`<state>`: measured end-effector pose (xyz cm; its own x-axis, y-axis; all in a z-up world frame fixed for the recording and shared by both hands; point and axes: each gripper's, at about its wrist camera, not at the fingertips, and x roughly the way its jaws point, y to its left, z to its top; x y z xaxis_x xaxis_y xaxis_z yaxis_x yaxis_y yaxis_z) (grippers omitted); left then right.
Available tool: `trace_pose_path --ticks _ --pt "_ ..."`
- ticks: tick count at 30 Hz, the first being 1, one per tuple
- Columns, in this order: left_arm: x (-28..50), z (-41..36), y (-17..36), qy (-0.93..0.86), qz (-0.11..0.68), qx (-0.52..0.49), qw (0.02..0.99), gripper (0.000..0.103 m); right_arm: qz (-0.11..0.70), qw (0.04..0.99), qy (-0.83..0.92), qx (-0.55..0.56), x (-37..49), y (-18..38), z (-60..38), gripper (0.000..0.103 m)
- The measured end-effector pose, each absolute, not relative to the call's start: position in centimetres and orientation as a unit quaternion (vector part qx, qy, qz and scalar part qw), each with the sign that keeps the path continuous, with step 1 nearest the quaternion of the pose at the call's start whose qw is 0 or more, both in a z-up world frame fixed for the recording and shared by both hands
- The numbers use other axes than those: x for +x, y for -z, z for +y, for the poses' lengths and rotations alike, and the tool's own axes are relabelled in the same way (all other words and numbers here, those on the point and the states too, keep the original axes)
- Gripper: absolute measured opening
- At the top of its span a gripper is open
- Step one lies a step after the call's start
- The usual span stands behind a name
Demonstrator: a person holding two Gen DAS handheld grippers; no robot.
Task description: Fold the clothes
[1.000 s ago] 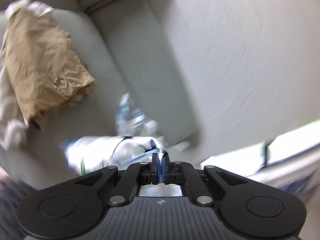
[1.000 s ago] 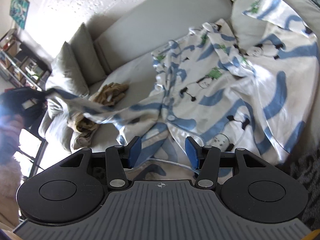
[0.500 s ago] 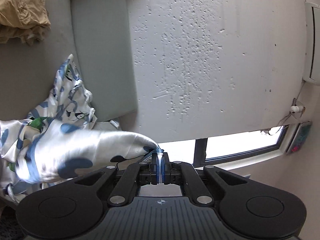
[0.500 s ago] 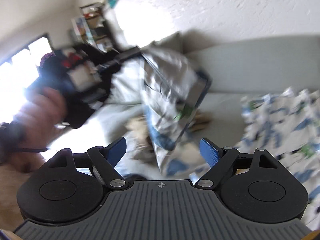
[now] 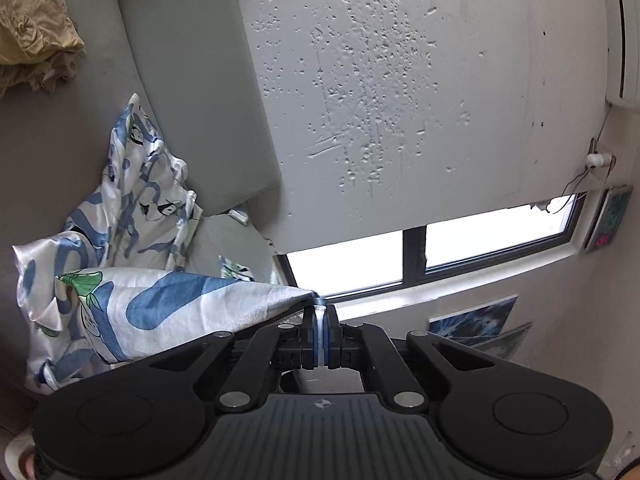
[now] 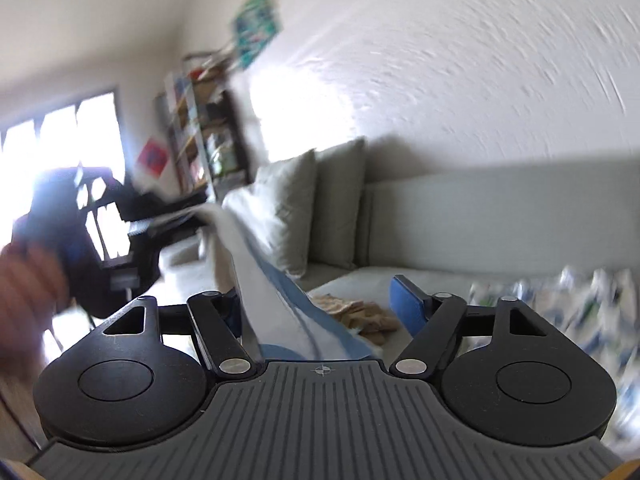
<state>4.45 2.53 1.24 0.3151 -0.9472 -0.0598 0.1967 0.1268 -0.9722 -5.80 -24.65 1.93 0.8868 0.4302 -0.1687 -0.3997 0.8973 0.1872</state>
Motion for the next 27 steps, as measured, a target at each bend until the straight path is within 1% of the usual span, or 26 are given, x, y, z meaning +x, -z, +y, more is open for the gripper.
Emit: trace_pose_path --ticks 1,2,3,4,5,6,8,10,11,12,15,18,20,22,25,27 --pt "4.5 2.4 -1.1 0.441 0.386 -0.487 0.648 0.001 0.096 0.971 -0.214 0.041 -6.2 -2.0 -24.3 0.06" --pt "4.6 2.2 -0.9 0.438 0.389 -0.483 0.651 0.001 0.091 0.973 -0.21 0.014 -6.5 -2.1 -23.9 0.053" --pt "4.6 2.1 -0.7 0.432 0.39 -0.474 0.661 0.003 0.09 0.974 -0.207 -0.005 -7.0 -2.4 -23.3 0.032" --pt "4.6 2.1 -0.6 0.423 0.39 -0.463 0.675 0.009 0.089 0.975 -0.204 -0.024 -7.5 -2.7 -22.8 0.001" --pt "4.5 2.2 -0.6 0.411 0.388 -0.446 0.694 0.032 0.093 0.976 -0.193 -0.033 -7.8 -2.8 -22.5 0.002" --pt "4.3 2.4 -0.8 0.396 0.382 -0.423 0.72 0.049 0.092 0.979 -0.175 -0.041 -8.1 -2.9 -22.4 0.001" --pt "3.6 3.0 -1.3 0.382 0.348 -0.363 0.776 0.053 0.085 0.985 -0.147 -0.039 -8.6 -3.7 -23.5 0.001" --pt "2.7 3.0 -1.9 0.389 0.305 -0.296 0.817 0.064 0.09 0.986 -0.138 -0.008 -8.7 -4.9 -25.5 0.001" --pt "2.2 2.7 -2.2 0.396 0.282 -0.256 0.836 0.073 0.094 0.986 -0.14 0.006 -8.7 -5.4 -26.5 0.001" --pt "1.5 2.2 -2.5 0.404 0.261 -0.21 0.851 0.076 0.099 0.985 -0.141 0.014 -8.8 -5.8 -27.2 0.001" --pt "-1.0 -1.1 -2.9 0.411 0.191 -0.033 0.89 0.076 0.118 0.981 -0.149 0.035 -9.1 -7.0 -28.8 0.002" --pt "-4.2 -4.8 -1.5 0.377 0.077 0.168 0.908 0.076 0.137 0.976 -0.162 0.051 -9.2 -7.8 -29.0 0.002" --pt "-5.9 -6.7 -0.2 0.358 0.01 0.27 0.894 0.076 0.144 0.974 -0.166 0.062 -9.4 -8.3 -29.0 0.002" --pt "-7.1 -7.6 0.7 0.361 -0.031 0.319 0.876 0.076 0.146 0.971 -0.171 0.075 -9.5 -8.6 -29.1 0.002" --pt "-7.9 -8.0 0.4 0.376 -0.059 0.313 0.87 0.074 0.15 0.967 -0.185 0.096 -9.5 -8.8 -29.1 0.002" --pt "-7.9 -8.2 -0.3 0.378 -0.066 0.294 0.875 0.067 0.153 0.965 -0.191 0.099 -9.5 -8.8 -29.0 0.002"
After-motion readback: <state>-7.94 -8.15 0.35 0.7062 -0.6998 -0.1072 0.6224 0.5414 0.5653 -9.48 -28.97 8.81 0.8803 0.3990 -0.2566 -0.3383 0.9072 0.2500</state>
